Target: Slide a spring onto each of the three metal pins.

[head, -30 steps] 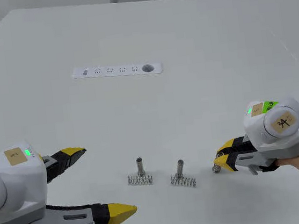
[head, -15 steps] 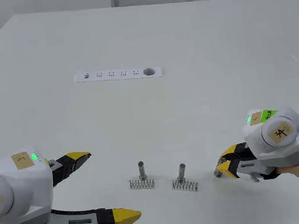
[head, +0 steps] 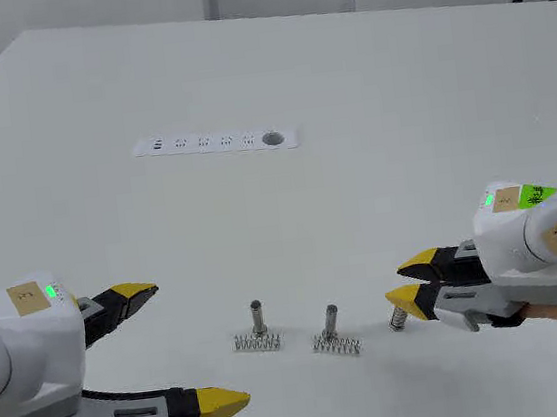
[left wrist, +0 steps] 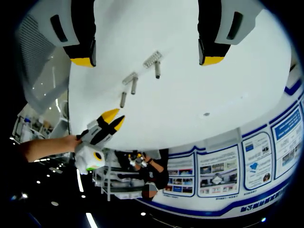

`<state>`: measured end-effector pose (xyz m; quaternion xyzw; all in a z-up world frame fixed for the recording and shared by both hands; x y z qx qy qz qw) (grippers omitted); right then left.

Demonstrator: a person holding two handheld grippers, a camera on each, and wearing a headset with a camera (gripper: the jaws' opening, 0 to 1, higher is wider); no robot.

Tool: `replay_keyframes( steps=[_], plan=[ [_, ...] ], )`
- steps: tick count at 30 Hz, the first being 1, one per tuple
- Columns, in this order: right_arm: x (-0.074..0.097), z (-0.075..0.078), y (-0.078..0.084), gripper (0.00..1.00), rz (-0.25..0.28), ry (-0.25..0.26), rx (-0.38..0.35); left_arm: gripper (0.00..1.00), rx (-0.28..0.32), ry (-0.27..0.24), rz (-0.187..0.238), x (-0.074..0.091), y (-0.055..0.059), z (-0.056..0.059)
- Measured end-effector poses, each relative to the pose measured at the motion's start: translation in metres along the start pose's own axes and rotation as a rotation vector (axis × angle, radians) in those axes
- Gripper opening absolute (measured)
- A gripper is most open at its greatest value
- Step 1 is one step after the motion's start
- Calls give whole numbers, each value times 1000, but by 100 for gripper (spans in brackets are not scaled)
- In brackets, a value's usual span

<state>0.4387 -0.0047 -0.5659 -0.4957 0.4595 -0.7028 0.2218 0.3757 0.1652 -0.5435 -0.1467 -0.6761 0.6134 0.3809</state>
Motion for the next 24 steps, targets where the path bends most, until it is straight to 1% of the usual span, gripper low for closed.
replay_keyframes(
  steps=[2, 4, 6, 7, 9, 11, 12, 13, 15, 17, 18, 24],
  plan=[
    [-5, -9, 1, 19, -7, -26, 18, 91, 6, 0, 3, 0, -1, 0],
    [-15, -21, 6, 19, -34, -54, 28, 91, 23, -11, 25, 0, -4, 0],
    [-22, -29, 10, 20, -49, -81, 39, 90, 25, -11, 22, -1, -4, 0],
    [-27, -34, 15, 20, -68, -100, 49, 90, 21, -10, 14, -1, -2, 0],
    [-34, -38, 24, 20, -113, -117, 88, 90, 14, 0, 2, -1, 1, 3],
    [-40, -37, 31, 20, -134, -123, 108, 90, 10, 5, -7, -1, 3, 4],
    [-43, -36, 34, 20, -145, -119, 108, 90, 8, 6, -11, -1, 4, 4],
    [-45, -31, 40, 20, -165, -100, 112, 90, 5, 8, -18, -1, 6, 5],
    [-48, -26, 45, 20, -183, -92, 99, 90, 2, 8, -27, -1, 9, 6],
    [-50, -28, 49, 20, -185, -108, 50, 90, 3, 13, -34, -1, 11, 8],
    [-51, -28, 50, 19, -184, -114, 43, 90, 4, 14, -35, -1, 12, 9],
    [-57, -32, 53, 17, -198, -133, 62, 90, 6, 11, -37, -1, 13, 7]
  ],
)
Point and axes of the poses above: the centre of the closed fingertips' face, and the gripper's own axes: x roughly backward along the fingers, z roughly to its right, y roughly out of its underside, the point moved 1 cm from there along x, roughly backward along the fingers, and after that the axes turned 10 degrees about z, right-handed, at the moved point
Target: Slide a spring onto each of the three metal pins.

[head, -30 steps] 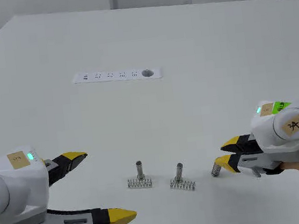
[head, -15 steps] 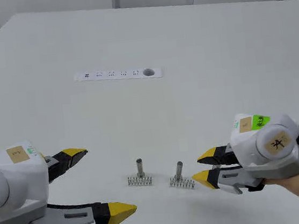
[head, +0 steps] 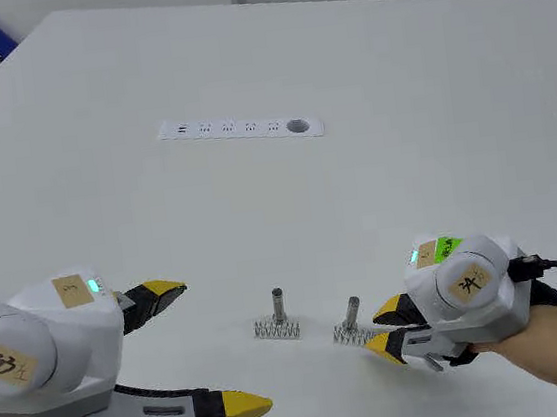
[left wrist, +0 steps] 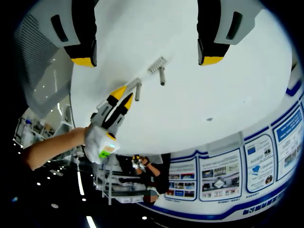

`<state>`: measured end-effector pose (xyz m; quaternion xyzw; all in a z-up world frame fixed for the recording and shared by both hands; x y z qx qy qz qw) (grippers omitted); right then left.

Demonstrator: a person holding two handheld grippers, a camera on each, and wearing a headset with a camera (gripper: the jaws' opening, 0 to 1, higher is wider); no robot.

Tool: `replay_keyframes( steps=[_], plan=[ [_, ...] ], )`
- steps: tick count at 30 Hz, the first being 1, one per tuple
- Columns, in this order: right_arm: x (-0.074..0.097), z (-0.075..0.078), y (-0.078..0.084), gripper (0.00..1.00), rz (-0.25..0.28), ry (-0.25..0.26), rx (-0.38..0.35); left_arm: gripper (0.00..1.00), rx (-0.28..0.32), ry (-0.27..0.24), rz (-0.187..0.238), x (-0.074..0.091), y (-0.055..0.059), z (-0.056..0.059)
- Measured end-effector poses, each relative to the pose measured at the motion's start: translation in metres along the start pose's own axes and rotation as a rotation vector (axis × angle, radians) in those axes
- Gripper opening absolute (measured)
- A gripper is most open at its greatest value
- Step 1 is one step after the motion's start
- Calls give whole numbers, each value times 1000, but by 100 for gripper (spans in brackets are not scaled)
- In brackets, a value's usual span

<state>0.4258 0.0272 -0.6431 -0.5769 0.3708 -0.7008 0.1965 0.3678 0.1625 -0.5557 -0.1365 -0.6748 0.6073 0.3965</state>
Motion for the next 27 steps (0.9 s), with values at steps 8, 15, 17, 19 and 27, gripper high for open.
replay_keyframes(
  steps=[8, 15, 17, 19, 27],
  plan=[
    [-7, -2, 8, 16, -43, -28, -7, 89, -6, 3, 2, 0, -1, 0],
    [-7, -2, 14, 14, -63, -35, -46, 90, -22, 29, -13, -1, 1, 5],
    [-7, -4, 14, 12, -61, -44, -57, 90, -25, 28, -14, -1, 1, 5],
    [-8, -4, 14, 11, -62, -48, -64, 89, -25, 30, -13, -1, 1, 5],
    [3, -14, 5, 10, -26, -76, -84, 90, -4, 46, 26, -2, -9, 12]
  ],
)
Point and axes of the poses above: the centre of the closed fingertips' face, and the gripper's own axes: x roughly backward along the fingers, z roughly to its right, y roughly out of its underside, the point moved 1 cm from there along x, roughly backward along the fingers, and after that the axes turned 10 degrees about z, right-handed, at the moved point
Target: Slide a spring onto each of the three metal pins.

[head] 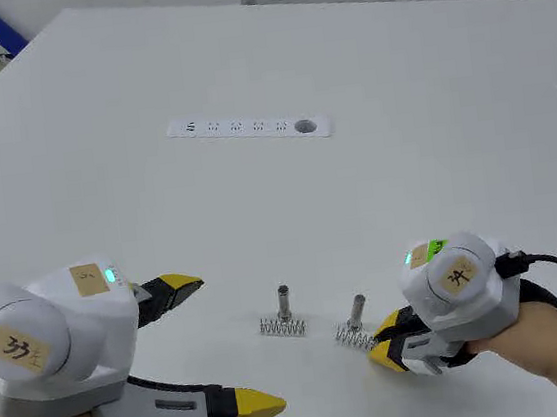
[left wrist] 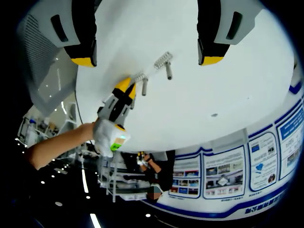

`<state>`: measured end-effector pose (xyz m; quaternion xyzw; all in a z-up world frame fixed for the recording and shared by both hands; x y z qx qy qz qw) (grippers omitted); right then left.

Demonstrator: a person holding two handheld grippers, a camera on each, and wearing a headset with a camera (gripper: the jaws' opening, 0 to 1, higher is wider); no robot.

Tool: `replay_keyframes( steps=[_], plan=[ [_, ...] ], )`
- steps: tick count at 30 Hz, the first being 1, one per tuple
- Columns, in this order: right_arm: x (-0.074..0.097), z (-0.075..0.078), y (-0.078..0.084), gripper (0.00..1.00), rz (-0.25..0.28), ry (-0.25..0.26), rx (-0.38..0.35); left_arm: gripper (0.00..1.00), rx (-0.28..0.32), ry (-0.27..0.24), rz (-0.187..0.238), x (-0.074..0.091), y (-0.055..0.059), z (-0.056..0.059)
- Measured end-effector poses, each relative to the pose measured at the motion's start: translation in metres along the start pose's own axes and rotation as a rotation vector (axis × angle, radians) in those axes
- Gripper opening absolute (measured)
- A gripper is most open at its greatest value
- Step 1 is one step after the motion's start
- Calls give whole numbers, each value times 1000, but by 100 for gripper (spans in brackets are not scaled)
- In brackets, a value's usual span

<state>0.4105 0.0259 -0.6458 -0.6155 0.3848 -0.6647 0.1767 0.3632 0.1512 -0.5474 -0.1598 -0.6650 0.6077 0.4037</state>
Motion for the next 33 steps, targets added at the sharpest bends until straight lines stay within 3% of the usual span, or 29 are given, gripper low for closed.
replay_keyframes(
  steps=[4, 7, 11, 15, 18, 26, 33],
  plan=[
    [15, -3, -8, 10, 14, 6, 35, 87, -18, 13, -14, -1, 0, 2],
    [27, -6, -18, 10, 51, 9, 36, 84, 11, 52, 13, -5, -7, 11],
    [40, -8, -30, 10, 73, 23, 71, 83, -18, 67, 15, -12, -13, 17],
    [52, -18, -42, 10, 67, 7, 163, 80, -41, 114, 13, -21, -22, 27],
    [62, -29, -53, 10, 66, -2, 223, 77, -96, 148, 6, -29, -29, 36],
    [77, -49, -87, 10, 121, -10, 279, 60, -171, 197, 26, -43, -41, 55],
    [83, -55, -94, 10, 113, -13, 329, 45, -214, 215, 19, -44, -42, 59]
  ],
)
Point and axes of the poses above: the centre of the closed fingertips' face, and the gripper's own axes: x roughly backward along the fingers, z roughly to its right, y roughly out of its underside, the point moved 1 cm from there along x, roughly backward along the fingers, and after that the axes turned 10 degrees about z, right-handed, at the moved point
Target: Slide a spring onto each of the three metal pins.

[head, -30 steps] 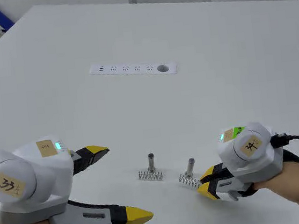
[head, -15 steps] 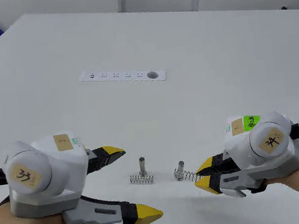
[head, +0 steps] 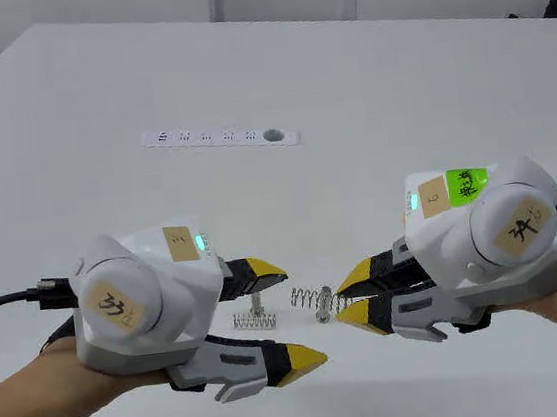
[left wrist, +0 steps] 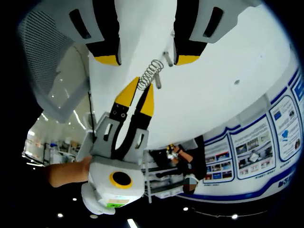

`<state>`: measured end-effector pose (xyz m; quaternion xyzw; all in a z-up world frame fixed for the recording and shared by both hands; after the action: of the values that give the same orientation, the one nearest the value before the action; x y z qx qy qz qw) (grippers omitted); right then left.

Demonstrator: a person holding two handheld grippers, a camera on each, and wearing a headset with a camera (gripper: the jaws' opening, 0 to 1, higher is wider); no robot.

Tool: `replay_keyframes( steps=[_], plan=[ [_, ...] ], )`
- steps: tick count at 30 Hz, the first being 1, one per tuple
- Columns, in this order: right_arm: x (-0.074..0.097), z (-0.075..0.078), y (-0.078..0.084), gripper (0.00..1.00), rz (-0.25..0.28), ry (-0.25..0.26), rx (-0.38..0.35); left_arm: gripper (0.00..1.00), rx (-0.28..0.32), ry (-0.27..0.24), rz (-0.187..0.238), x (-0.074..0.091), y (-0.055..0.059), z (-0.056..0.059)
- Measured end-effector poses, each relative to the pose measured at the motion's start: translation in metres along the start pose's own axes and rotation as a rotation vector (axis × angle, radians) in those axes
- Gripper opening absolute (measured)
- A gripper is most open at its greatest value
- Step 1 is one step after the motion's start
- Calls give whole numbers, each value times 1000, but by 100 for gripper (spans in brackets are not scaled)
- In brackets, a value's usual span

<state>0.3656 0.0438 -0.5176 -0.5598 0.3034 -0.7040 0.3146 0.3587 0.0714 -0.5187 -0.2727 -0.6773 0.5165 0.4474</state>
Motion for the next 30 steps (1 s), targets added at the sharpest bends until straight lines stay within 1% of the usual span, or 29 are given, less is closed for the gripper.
replay_keyframes(
  steps=[2, 3, 4, 5, 6, 7, 11, 14, 18, 20, 25, 27, 28, 30],
  plan=[
    [0, -3, -2, 10, -1, -11, 6, 38, 38, 33, 13, 0, -3, 5],
    [0, -7, -3, 10, -6, -25, 18, 34, 43, 52, 14, -1, -4, 8],
    [0, -8, -4, 10, -10, -32, 34, 29, 32, 58, 14, -1, -4, 9],
    [-1, -11, -3, 10, -25, -44, 56, 26, 5, 56, 8, -1, -4, 8],
    [-1, -12, -4, 10, -22, -43, 63, 25, -9, 56, 1, 0, -3, 8],
    [-1, -13, -5, 10, -19, -43, 60, 23, -5, 58, -1, 0, -2, 8],
    [-2, -17, -7, 10, -18, -61, 64, 21, 11, 73, 5, -1, -4, 11],
    [-3, -20, -8, 10, -24, -74, 72, 17, -9, 78, 1, -1, -4, 11],
    [-3, -21, -9, 10, -28, -85, 78, 16, -20, 93, -17, -3, -1, 12],
    [-3, -22, -9, 10, -32, -93, 90, 15, -35, 99, -22, -4, 0, 13],
    [-4, -26, -9, 10, -53, -123, 120, 13, -43, 123, -43, -5, 2, 17],
    [-4, -25, -9, 10, -61, -128, 134, 13, -35, 122, -48, -6, 2, 17],
    [-4, -26, -9, 11, -66, -133, 137, 12, -19, 123, -44, -5, 2, 17],
    [-4, -25, -10, 11, -61, -133, 159, 12, -16, 119, -42, -5, 3, 16]
  ],
)
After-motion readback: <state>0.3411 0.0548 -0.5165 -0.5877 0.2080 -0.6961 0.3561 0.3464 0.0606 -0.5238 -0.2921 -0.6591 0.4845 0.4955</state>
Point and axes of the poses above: the centre of the closed fingertips' face, and the gripper's own axes: x roughly backward along the fingers, z roughly to its right, y roughly out of its underside, the point moved 1 cm from there along x, roughly backward along the fingers, and after that the axes turned 10 degrees about z, right-handed, at the moved point
